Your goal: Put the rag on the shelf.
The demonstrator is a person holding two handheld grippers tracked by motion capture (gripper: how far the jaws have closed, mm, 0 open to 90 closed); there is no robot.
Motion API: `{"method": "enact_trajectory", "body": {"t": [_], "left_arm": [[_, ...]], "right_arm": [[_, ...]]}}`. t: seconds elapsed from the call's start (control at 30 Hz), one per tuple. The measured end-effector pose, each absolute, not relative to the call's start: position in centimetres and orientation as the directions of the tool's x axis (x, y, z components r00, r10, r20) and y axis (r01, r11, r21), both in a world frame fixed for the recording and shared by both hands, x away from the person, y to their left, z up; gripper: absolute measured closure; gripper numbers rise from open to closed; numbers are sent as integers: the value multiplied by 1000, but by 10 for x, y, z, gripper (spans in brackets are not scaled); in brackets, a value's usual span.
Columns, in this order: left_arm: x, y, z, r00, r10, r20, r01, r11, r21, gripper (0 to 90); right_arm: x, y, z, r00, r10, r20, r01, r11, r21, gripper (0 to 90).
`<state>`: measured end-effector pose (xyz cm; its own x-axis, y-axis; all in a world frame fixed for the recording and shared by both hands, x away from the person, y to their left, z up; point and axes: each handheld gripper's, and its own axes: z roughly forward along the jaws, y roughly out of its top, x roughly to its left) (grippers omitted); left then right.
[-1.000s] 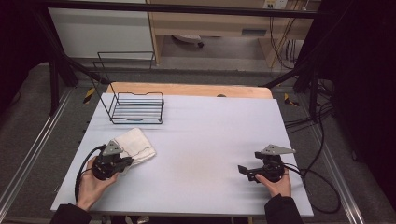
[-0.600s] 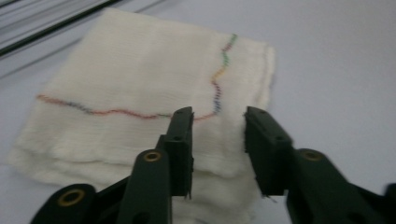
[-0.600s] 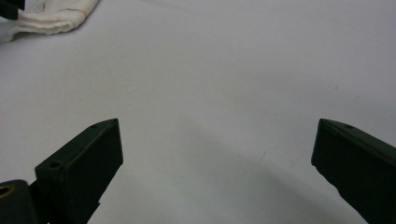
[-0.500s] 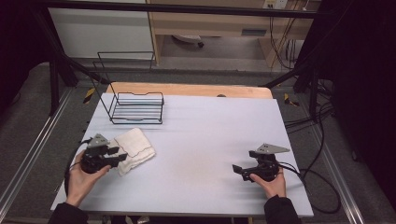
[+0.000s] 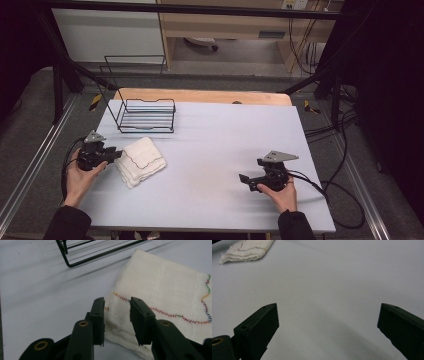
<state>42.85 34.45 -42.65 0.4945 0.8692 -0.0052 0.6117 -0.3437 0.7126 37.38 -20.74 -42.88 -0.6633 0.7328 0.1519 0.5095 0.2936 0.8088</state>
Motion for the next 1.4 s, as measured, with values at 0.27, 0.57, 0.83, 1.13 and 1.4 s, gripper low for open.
{"method": "enact_trajectory", "body": {"t": [0.27, 0.57, 0.83, 1.13, 1.4], "left_arm": [[429, 347, -425, 490, 869, 70, 593, -391, 704, 877], [438, 354, -431, 443, 895, 50, 612, -342, 713, 858], [443, 354, -440, 436, 900, 22, 635, -325, 701, 630], [443, 352, -442, 475, 880, -9, 631, -334, 701, 788], [443, 351, -441, 465, 885, -18, 642, -323, 695, 840]], "right_arm": [[380, -176, -424, -683, 718, 136, 499, 322, 805, 52], [392, -119, -421, -721, 679, 140, 472, 333, 816, 57], [408, -56, -422, -728, 676, 116, 466, 362, 807, 102], [422, 7, -433, -741, 660, 126, 479, 387, 788, 306], [430, 45, -441, -742, 654, 146, 501, 397, 769, 440]]}}
